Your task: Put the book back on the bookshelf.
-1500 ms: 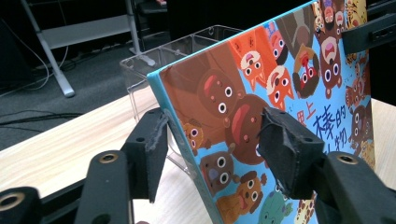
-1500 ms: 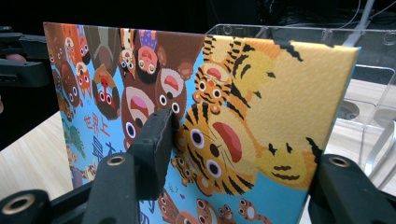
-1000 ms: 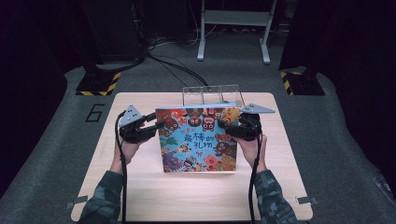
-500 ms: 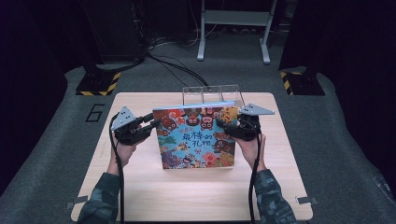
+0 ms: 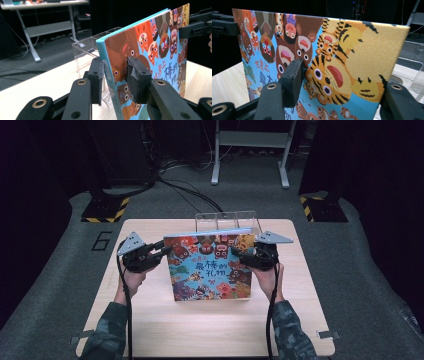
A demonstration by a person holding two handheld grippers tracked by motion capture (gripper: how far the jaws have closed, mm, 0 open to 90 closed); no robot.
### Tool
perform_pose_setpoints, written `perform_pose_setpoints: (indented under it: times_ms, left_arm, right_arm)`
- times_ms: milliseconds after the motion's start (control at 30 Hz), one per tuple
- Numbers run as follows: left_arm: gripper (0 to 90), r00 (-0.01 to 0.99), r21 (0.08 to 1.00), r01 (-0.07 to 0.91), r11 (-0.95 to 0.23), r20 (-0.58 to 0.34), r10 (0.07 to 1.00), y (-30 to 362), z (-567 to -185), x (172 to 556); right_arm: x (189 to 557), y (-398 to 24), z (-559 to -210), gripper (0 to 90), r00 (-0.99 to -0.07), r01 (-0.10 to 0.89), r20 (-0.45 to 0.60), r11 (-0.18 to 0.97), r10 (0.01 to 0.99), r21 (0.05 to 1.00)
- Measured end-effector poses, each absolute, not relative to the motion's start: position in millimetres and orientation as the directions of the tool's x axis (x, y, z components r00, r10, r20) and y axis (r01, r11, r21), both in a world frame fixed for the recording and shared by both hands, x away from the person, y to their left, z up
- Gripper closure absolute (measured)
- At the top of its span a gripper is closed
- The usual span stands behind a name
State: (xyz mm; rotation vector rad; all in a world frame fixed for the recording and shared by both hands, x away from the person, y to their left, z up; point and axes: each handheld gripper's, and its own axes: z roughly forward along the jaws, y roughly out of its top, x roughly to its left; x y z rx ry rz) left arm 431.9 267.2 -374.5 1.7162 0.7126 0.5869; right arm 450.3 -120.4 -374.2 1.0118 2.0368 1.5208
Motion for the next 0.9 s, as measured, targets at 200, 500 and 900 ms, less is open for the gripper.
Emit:
perform_pose_setpoints:
  times_ms: [200, 500, 900]
  left_arm:
    - [67.1, 0.672, 0.977, 0.084, -0.198, 0.091, 0.735, 269, -372, 422]
    - [64.3, 0.748, 0.987, 0.078, -0.139, 0.034, 0.663, 282, -380, 414]
    - [63.0, 0.760, 0.978, 0.121, -0.168, 0.017, 0.649, 274, -373, 426]
  right_arm:
    - [447, -116, -373, 42.7, -0.672, 0.289, 0.088, 0.151, 0.735, 0.945]
    - [442, -117, -372, 42.4, -0.708, 0.272, 0.055, 0.201, 0.704, 0.941]
    - [444, -116, -372, 42.3, -0.709, 0.258, 0.031, 0.217, 0.705, 0.941]
